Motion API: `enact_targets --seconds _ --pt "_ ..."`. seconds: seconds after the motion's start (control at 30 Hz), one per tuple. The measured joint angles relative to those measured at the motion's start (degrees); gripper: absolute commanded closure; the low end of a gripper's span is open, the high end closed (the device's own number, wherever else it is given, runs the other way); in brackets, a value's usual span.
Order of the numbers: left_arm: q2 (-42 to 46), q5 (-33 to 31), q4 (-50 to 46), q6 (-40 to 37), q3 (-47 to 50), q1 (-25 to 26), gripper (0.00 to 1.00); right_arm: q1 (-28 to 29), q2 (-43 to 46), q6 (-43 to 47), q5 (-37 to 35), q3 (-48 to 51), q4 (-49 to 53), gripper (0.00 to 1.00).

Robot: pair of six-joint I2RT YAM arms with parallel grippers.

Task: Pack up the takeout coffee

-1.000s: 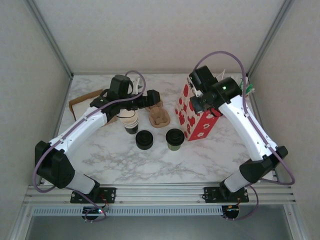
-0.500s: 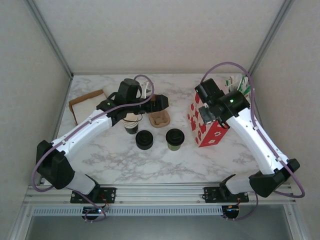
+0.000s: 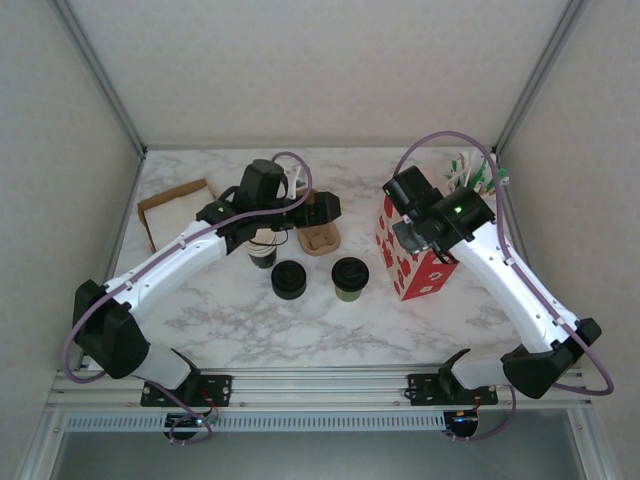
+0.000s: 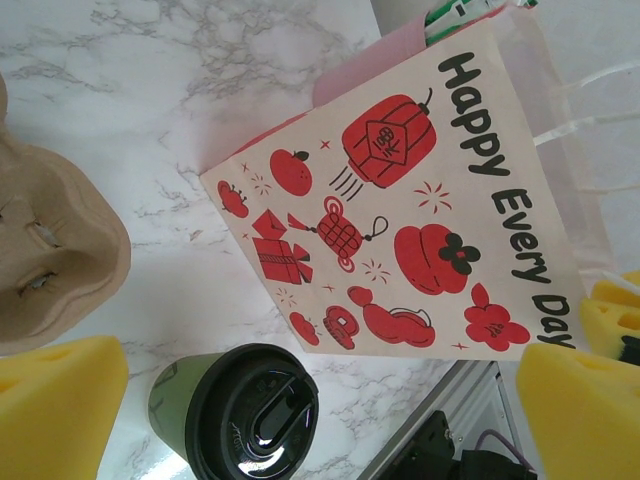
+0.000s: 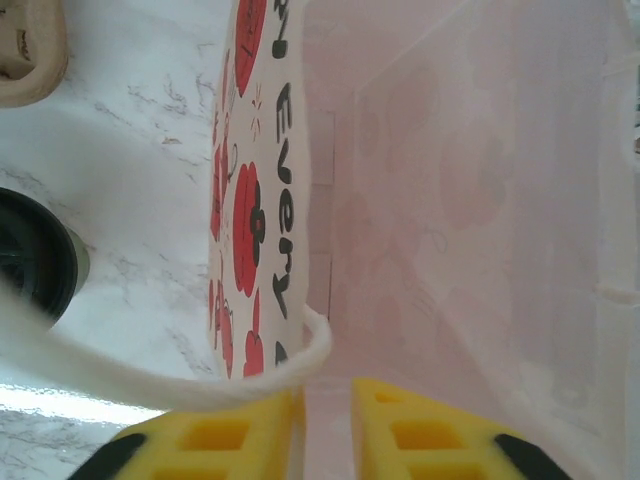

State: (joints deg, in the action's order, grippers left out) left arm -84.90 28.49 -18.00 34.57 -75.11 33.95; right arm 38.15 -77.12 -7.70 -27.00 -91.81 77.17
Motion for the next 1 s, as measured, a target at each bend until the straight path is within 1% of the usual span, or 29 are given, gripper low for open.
enact_targets --seconds 0.1,0.2,0.27,0.37,0.5,0.53,0.77,0.9,1.0 --pt "0.0 0.0 0.0 0.2 0.0 0.2 0.00 0.0 1.0 -0.7 0.0 0.0 0.0 0.67" --pt "0.1 -0.5 0.0 0.2 0.0 0.5 0.00 0.0 2.2 -1.2 0.3 0.0 0.2 0.56" --pt "0.5 -1.0 0.0 0.2 0.0 0.5 0.00 0.0 3.3 -1.9 1.2 -0.1 0.3 0.43" --pt "1.9 -1.8 -0.1 0.4 0.1 0.5 0.00 0.0 5.0 -2.5 2.8 -0.6 0.3 0.33" --pt "6.6 -3.7 0.0 1.0 0.9 0.6 0.00 0.0 8.3 -4.1 5.5 -1.8 0.2 0.06" --pt "8.0 -4.2 0.0 1.3 1.1 0.7 0.00 0.1 9.4 -4.6 6.2 -2.1 0.2 0.01" --pt "16.6 -8.4 0.6 2.4 4.0 0.9 0.00 0.1 17.8 -8.6 12.0 -1.9 -2.6 0.01" --pt "21.3 -10.6 2.1 4.7 8.1 0.9 0.00 0.1 23.2 -12.7 14.8 0.9 -5.6 0.01" --pt "22.9 -11.5 3.1 6.8 9.9 0.9 0.00 0.1 24.9 -14.4 17.7 1.4 -6.3 0.01"
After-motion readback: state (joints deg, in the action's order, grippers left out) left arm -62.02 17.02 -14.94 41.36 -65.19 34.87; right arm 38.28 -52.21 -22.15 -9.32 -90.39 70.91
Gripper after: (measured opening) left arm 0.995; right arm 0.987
